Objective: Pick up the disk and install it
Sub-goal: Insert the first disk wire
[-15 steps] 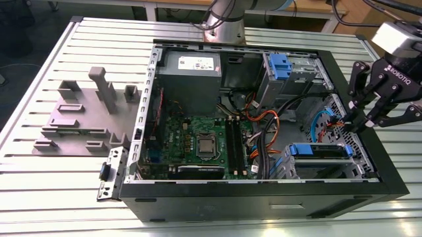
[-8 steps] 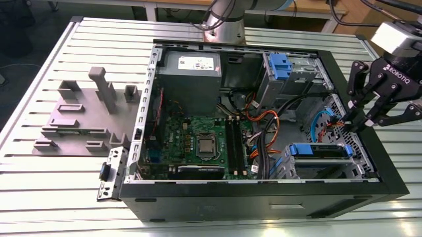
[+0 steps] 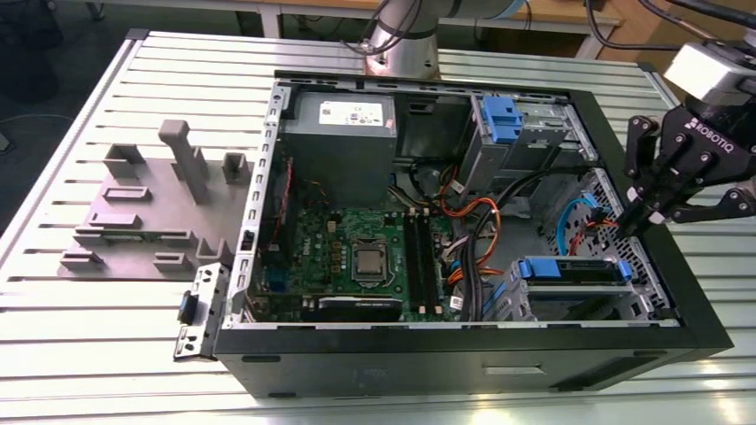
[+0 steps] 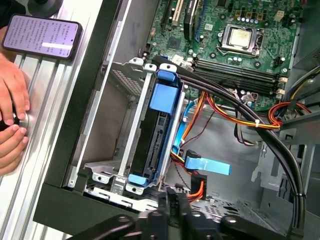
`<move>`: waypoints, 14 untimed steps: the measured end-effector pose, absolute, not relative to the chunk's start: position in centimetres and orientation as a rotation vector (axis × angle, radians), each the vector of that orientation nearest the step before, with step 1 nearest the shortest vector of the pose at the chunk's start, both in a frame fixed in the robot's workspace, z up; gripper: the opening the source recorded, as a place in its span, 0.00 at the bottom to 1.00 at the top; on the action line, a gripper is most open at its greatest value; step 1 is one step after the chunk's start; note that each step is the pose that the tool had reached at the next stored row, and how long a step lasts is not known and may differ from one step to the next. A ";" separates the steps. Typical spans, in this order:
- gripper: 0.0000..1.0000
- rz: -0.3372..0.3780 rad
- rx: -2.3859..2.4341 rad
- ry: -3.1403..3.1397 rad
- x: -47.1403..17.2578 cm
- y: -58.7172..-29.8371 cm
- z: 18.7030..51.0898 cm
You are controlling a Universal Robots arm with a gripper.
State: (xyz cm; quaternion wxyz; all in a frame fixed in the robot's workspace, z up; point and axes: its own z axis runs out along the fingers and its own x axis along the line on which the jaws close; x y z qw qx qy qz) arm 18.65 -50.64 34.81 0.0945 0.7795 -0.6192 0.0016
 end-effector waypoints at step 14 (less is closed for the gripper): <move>0.16 0.016 2.321 -1.836 17.1 -50.8 35.1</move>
